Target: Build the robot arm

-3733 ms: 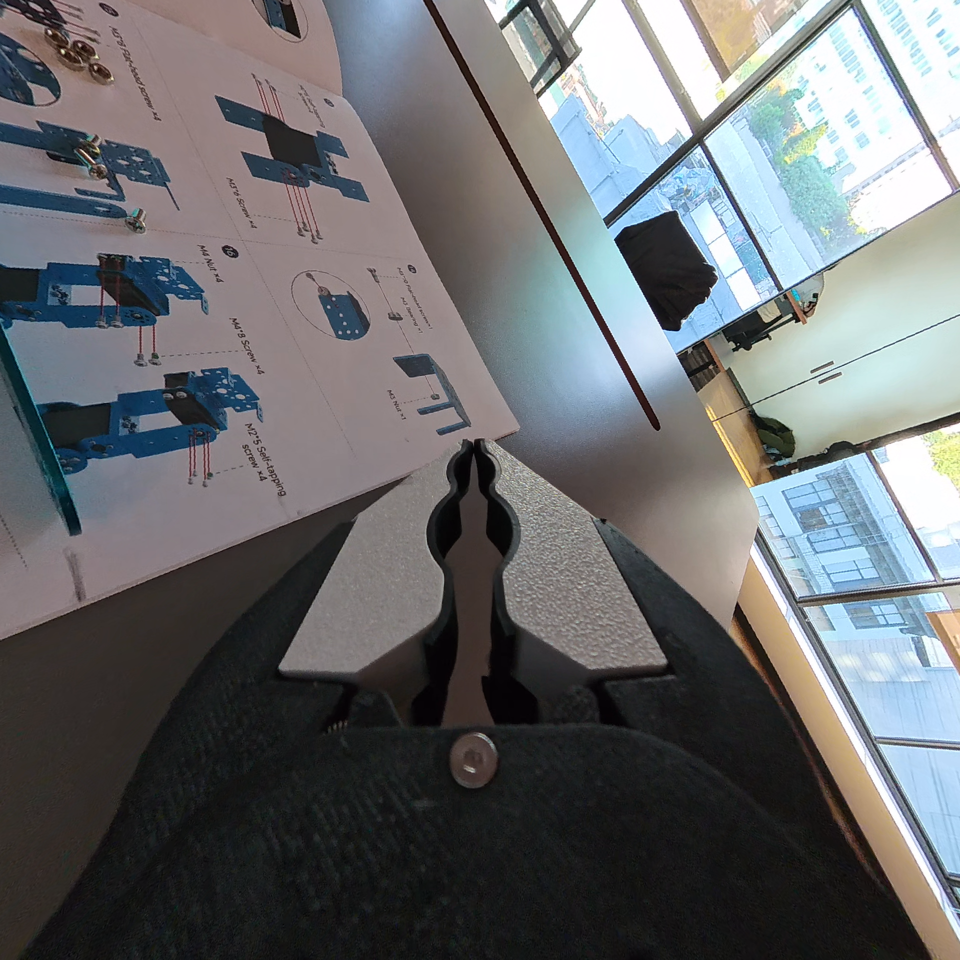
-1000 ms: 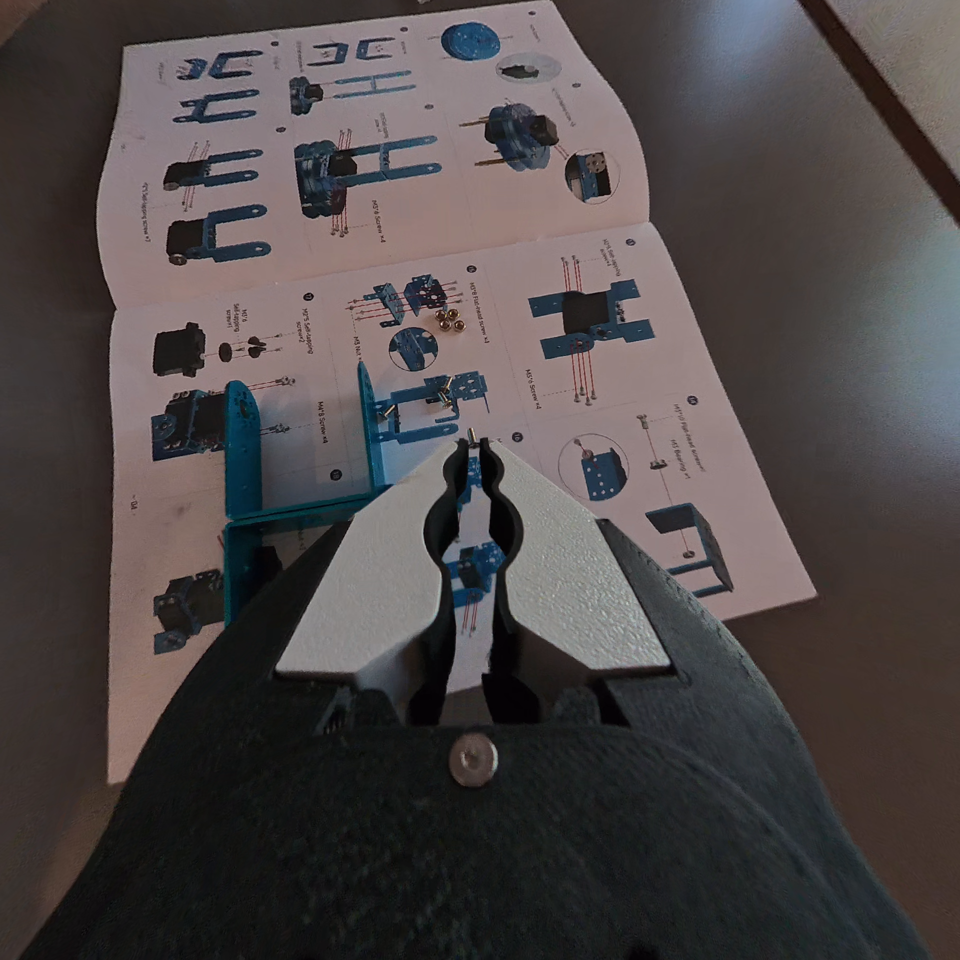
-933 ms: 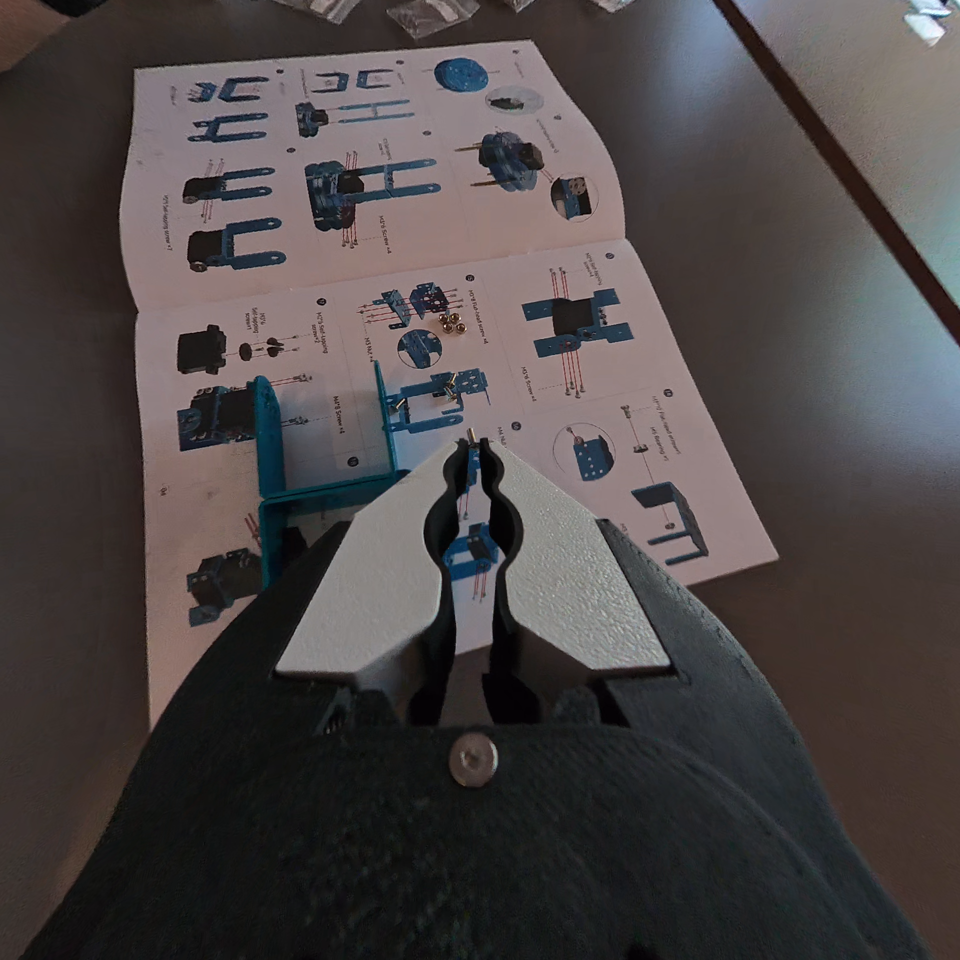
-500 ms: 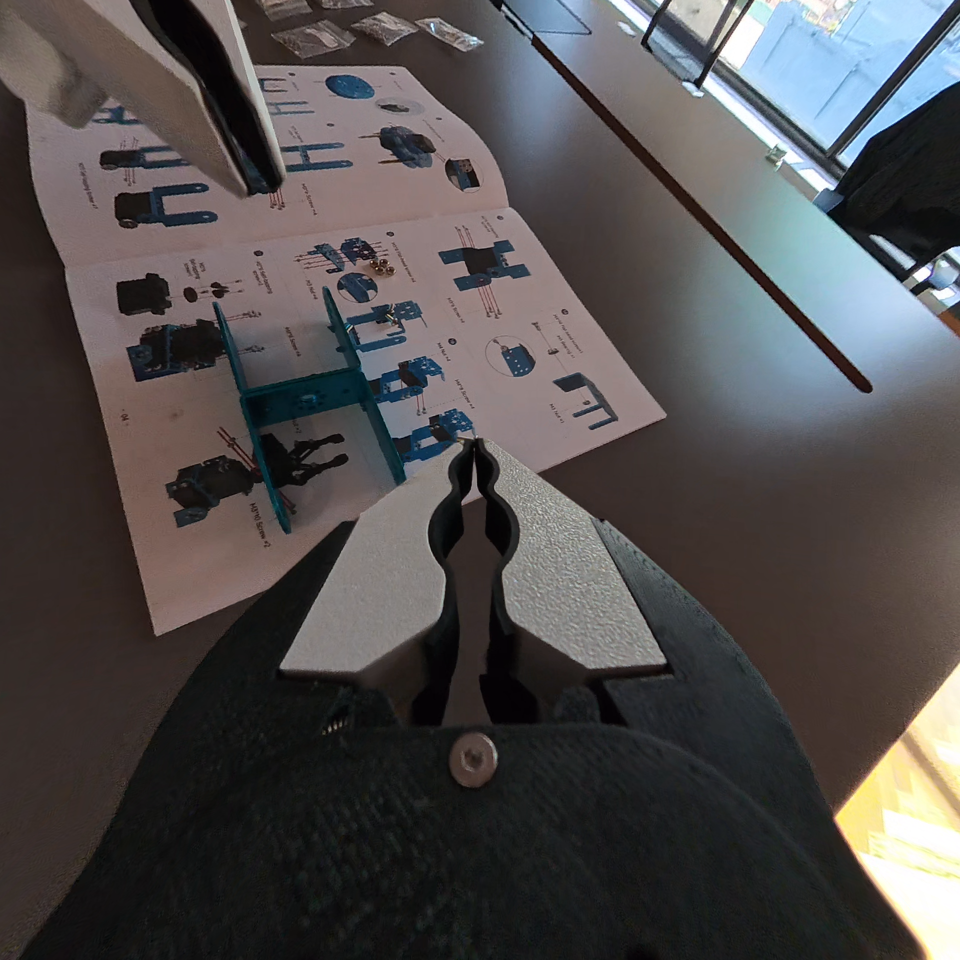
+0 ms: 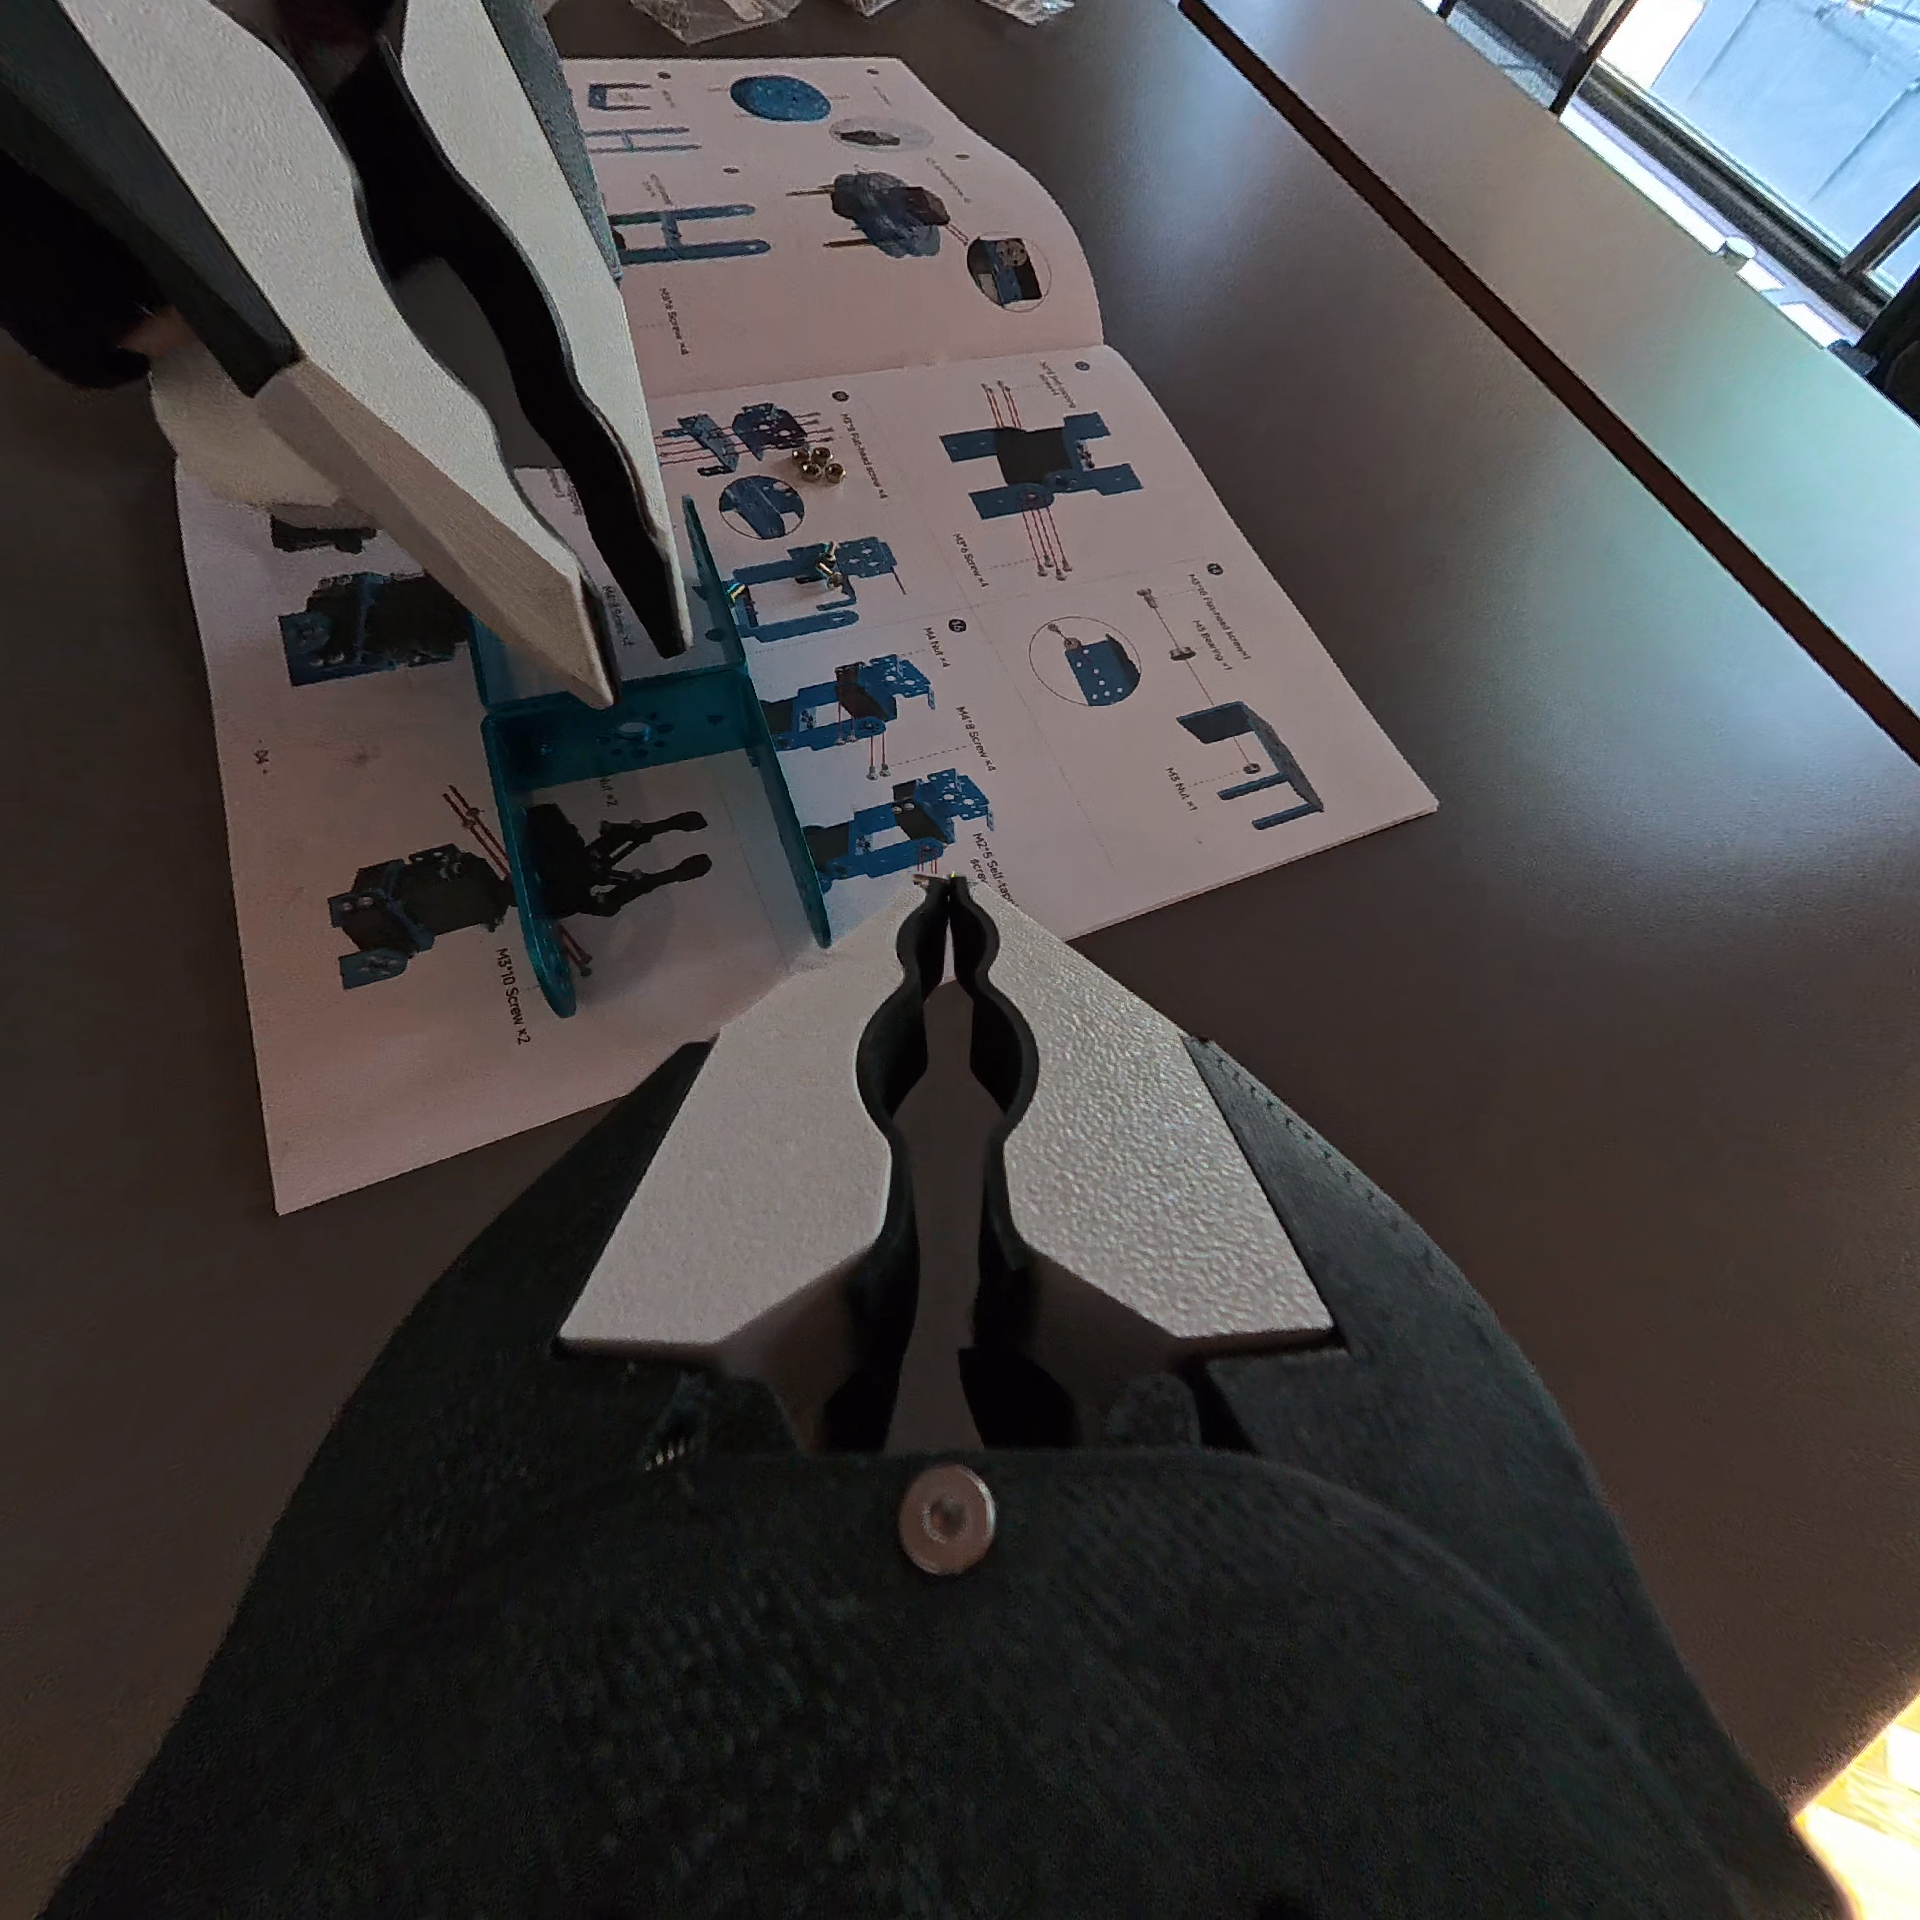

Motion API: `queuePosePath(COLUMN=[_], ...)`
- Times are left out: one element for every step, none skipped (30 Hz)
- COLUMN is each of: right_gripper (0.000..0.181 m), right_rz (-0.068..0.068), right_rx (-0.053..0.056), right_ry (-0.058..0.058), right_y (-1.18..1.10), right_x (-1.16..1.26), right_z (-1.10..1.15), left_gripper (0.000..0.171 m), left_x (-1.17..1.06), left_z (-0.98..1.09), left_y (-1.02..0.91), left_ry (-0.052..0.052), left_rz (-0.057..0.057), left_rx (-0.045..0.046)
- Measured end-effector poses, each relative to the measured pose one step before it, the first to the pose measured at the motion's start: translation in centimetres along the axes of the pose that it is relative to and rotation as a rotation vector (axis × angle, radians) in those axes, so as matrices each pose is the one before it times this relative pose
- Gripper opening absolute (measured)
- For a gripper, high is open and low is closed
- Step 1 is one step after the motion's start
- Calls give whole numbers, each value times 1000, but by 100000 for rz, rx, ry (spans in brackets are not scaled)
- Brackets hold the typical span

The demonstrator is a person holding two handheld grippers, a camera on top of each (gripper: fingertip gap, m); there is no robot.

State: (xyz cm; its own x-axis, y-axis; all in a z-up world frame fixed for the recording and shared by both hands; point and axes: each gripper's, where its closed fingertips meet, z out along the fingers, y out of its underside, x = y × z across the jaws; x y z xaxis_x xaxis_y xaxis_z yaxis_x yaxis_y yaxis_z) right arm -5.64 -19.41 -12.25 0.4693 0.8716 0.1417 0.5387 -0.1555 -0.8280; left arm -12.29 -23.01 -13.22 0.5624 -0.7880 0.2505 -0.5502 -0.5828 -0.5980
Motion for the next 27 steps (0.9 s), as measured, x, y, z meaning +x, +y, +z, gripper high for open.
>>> queuePosePath(right_gripper=[0,0,0,0,0,0,0,0,0,0,0,0,0,0,0,0,0,0,0,0,0,0,0,0,0,0,0], right_rz=[-424,-155,-210,-205,-344,-591,-899,-1133,-796,-154,345,737,945,819,478,205,20,57,215,354,55,-596,-851,-1184,-1111,-848,-663], right_rx=[-329,91,339,63,-219,-484,-529,55,512,583,745,834,860,798,785,619,557,474,245,-126,-87,70,-46,549,782,712,596], right_ry=[167,105,46,462,840,1169,1661,2508,2631,2102,1744,1380,1076,1110,1625,1708,1512,935,906,1027,787,781,1164,1248,1402,1263,599], right_y=[49,-14,-43,16,78,135,152,47,-28,-35,-21,8,41,46,45,48,61,77,98,160,147,130,127,27,-30,-46,-39], right_x=[47,23,23,103,181,242,331,460,481,444,425,389,353,349,418,421,370,256,250,252,182,160,208,210,221,205,98], right_z=[-11,-11,0,10,33,1,-38,-96,-146,-182,-178,-161,-154,-128,-123,-97,-66,-31,3,46,52,32,0,-43,-55,-42,-7], left_gripper=[20,19,18,18,17,16,14,12,12,11,11,10,10,10,9,9,10,10,11,12,13,13,14,15,16,14,10], left_x=[-127,-236,-350,-329,-264,-83,87,29,-85,-170,-96,-120,-95,-123,-128,-56,107,270,216,45,-14,-11,23,49,63,-19,-283], left_z=[58,25,12,15,-16,-13,-22,3,39,56,1,-41,-50,-66,-79,-99,-107,-118,-103,-79,-59,-71,-80,-120,-212,-461,-840], left_y=[-207,-144,-59,-44,-74,-72,-55,21,105,177,16,24,57,53,1,-59,-128,-162,-136,-61,10,16,14,62,166,174,33], left_ry=[-2357,-2991,-3602,-3213,-2320,-751,677,473,-379,-895,-521,-623,-521,-662,-765,-265,1080,2341,2143,923,511,833,1436,2155,2991,3602,3320], left_rz=[666,958,1249,1117,413,-321,-697,-670,-410,-38,2,6,25,-13,238,188,-414,-971,-995,-561,-113,-402,-968,-1263,-1182,-1325,-2016], left_rx=[270,-81,-542,-373,172,465,469,143,-402,-945,-114,-220,-614,-464,69,537,895,1149,987,626,462,558,817,940,626,781,1945])
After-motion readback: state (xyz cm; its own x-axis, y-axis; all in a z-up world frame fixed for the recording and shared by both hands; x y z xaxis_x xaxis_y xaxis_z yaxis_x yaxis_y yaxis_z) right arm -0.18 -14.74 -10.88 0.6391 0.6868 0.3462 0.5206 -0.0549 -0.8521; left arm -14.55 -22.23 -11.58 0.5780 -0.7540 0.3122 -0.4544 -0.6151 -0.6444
